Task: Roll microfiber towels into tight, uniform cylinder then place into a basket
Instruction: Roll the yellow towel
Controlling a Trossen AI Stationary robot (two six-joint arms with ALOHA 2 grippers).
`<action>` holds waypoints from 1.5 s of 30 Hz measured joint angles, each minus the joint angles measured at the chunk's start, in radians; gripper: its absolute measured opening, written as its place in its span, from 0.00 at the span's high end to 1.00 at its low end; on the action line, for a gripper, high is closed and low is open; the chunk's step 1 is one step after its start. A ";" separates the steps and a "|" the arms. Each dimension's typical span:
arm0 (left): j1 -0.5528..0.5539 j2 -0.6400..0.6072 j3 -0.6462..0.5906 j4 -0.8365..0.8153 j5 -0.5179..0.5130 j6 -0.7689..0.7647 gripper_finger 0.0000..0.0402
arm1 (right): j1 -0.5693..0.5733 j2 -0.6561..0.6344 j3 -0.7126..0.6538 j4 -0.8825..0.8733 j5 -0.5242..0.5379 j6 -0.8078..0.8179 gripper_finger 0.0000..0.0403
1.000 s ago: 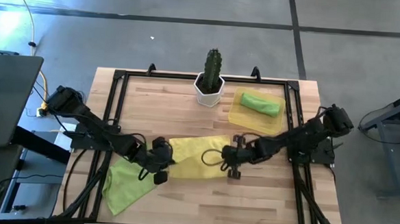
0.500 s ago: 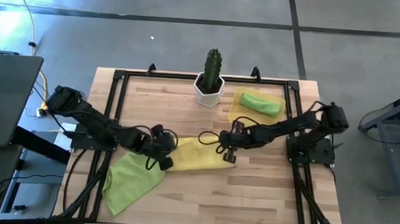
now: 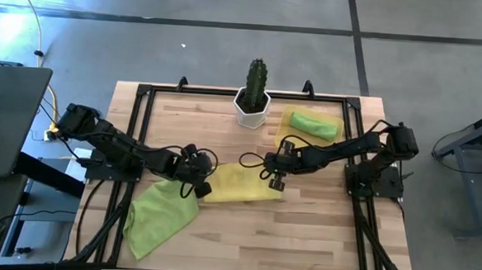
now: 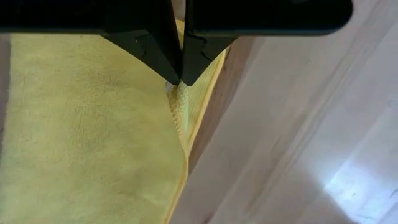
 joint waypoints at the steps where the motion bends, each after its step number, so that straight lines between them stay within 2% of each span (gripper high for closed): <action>1: 0.002 -0.001 0.000 0.005 0.005 0.000 0.99 | 0.000 0.000 0.000 0.000 -0.002 0.000 0.99; 4: 0.005 0.014 0.000 0.000 0.008 -0.001 0.99 | 0.001 0.000 0.000 0.000 -0.003 -0.009 0.93; 8: 0.005 0.028 0.001 0.008 0.009 -0.001 0.99 | 0.001 -0.001 0.005 -0.019 -0.007 -0.063 0.80; 11: 0.005 0.041 0.001 0.007 0.030 -0.001 0.99 | 0.001 -0.014 0.045 -0.089 -0.007 -0.043 0.72; 14: 0.005 0.063 0.000 0.006 0.041 -0.001 0.99 | 0.003 -0.024 0.071 -0.114 -0.037 -0.017 0.68; 20: 0.005 0.077 0.000 -0.001 0.040 -0.008 0.99 | 0.030 0.021 0.070 -0.088 -0.079 -0.004 0.68; 23: 0.005 0.076 0.000 -0.004 0.041 -0.013 0.95 | 0.039 0.046 0.070 -0.088 -0.079 0.004 0.68; 31: 0.005 0.073 0.002 -0.048 0.056 -0.061 0.69 | 0.040 0.066 0.069 -0.091 -0.087 0.008 0.68; 35: 0.004 0.060 0.063 -0.105 0.045 -0.056 0.59 | 0.040 0.070 0.069 -0.092 -0.087 0.008 0.68; 40: -0.024 0.059 0.132 -0.082 0.139 -0.030 0.57 | 0.040 0.070 0.069 -0.098 -0.074 -0.035 0.68; 45: -0.074 0.109 0.132 0.016 0.160 -0.142 0.60 | 0.040 0.070 0.069 -0.095 0.002 -0.240 0.68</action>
